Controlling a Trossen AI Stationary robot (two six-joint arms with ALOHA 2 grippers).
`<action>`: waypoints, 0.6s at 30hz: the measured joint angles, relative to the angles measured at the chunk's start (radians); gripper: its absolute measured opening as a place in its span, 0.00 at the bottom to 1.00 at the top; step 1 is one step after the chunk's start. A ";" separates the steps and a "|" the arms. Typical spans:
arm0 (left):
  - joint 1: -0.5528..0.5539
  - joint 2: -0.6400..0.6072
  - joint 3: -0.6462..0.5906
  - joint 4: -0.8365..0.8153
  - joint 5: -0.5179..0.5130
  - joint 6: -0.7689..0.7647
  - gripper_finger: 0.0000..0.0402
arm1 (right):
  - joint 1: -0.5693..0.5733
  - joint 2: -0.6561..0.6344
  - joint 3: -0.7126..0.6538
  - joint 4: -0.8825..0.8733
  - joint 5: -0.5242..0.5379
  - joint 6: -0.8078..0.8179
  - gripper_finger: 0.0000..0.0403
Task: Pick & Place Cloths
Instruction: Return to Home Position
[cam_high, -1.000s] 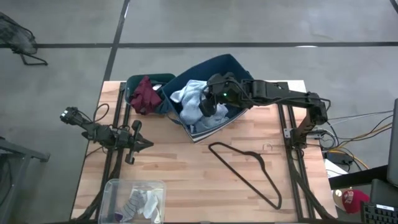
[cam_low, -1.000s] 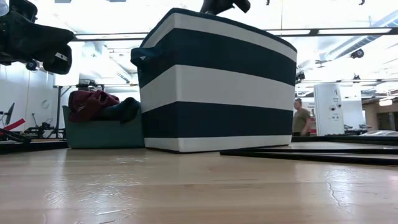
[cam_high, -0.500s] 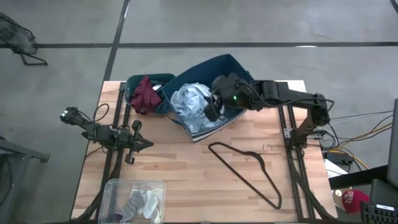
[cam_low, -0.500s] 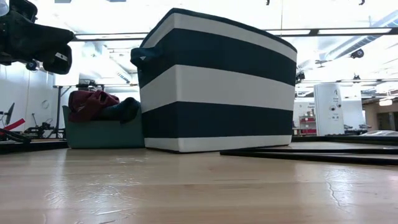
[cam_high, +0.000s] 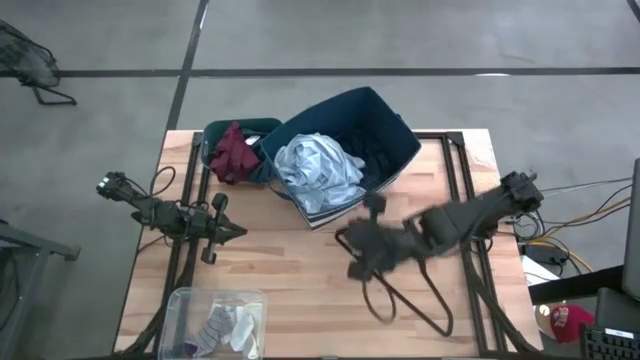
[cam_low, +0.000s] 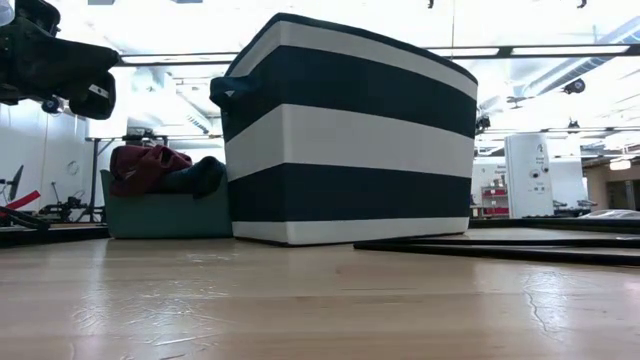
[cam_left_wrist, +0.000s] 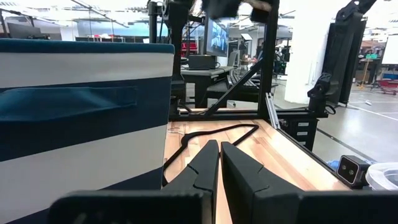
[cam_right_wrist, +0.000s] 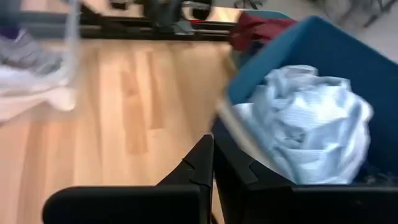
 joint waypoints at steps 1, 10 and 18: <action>0.000 0.000 0.000 0.000 0.000 0.000 0.06 | 0.020 -0.006 -0.037 0.038 0.010 -0.002 0.02; 0.000 0.000 0.000 0.000 0.000 0.000 0.06 | 0.150 -0.115 -0.477 0.666 -0.020 -0.279 0.02; 0.000 0.000 0.000 -0.001 0.000 0.000 0.06 | 0.100 -0.225 -0.861 0.996 -0.109 -0.177 0.02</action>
